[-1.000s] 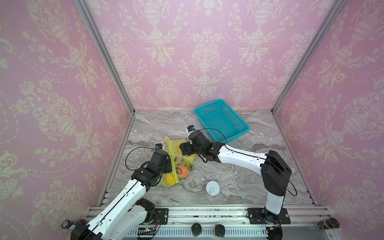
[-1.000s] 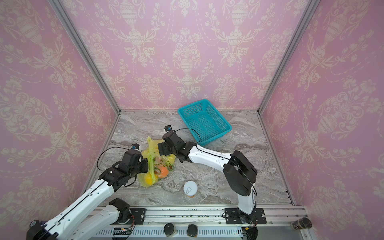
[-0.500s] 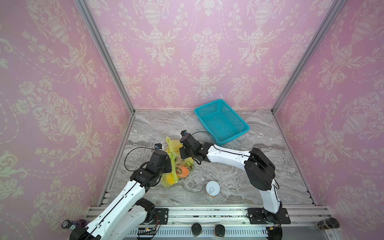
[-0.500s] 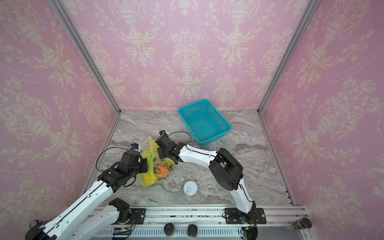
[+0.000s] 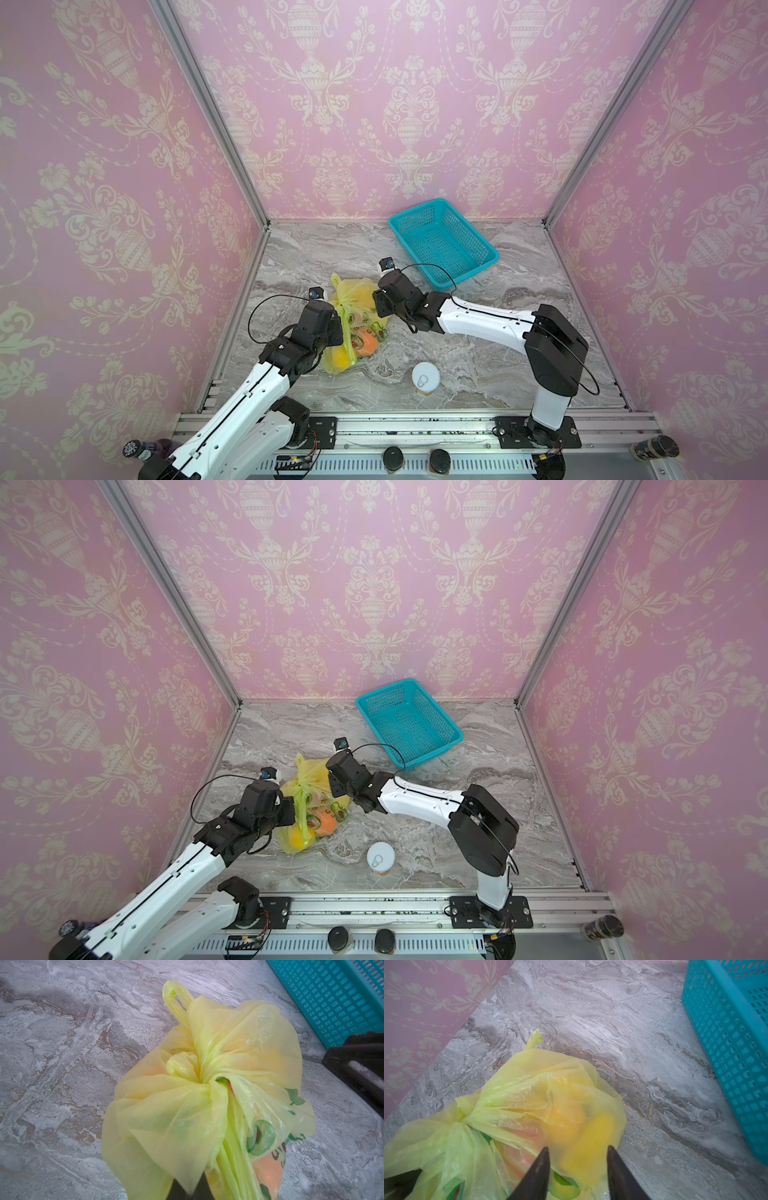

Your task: Untie the knot of the plastic bag and take out the fruit

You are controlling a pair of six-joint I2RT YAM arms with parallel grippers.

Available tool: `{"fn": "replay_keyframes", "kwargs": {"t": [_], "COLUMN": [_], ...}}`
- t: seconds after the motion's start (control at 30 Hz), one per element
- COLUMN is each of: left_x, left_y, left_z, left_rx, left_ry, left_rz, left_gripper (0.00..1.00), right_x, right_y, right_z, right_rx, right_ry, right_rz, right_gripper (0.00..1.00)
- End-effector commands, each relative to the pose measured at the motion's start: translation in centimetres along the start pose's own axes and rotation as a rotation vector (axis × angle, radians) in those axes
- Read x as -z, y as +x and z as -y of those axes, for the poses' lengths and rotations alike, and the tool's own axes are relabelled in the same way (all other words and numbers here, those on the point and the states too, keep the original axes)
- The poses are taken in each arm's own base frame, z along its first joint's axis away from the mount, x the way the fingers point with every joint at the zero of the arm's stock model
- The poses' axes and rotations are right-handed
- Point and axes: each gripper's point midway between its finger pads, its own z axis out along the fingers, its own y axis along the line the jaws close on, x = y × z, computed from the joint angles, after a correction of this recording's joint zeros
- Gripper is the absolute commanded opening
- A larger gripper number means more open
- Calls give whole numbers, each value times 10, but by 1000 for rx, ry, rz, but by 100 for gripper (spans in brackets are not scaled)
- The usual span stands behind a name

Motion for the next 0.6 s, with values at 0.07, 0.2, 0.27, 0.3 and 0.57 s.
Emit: {"fn": "replay_keyframes", "kwargs": {"t": [0.07,0.2,0.27,0.3,0.57], "left_x": [2,2,3,3,2], "left_y": [-4,-3,-3,-4,-3], "left_z": [-2,-2,-2,-2,-3], "left_rx": [-7,-5,-5,-5,-5], "left_ry": [-17,-15,-13,-14,-19], "left_rz": [3,6,5,7,6], "left_gripper": [0,0,0,0,0], "right_x": [-13,-34,-48,-55,-76], "right_y": [-18,-24,-22,-18,-4], "right_z": [-4,2,3,2,-9], "right_rx": [70,112,120,119,88], "right_ry": [48,98,87,65,-53], "right_rz": [-4,-32,-59,-84,-141], "right_gripper": [95,100,100,99,57]}}
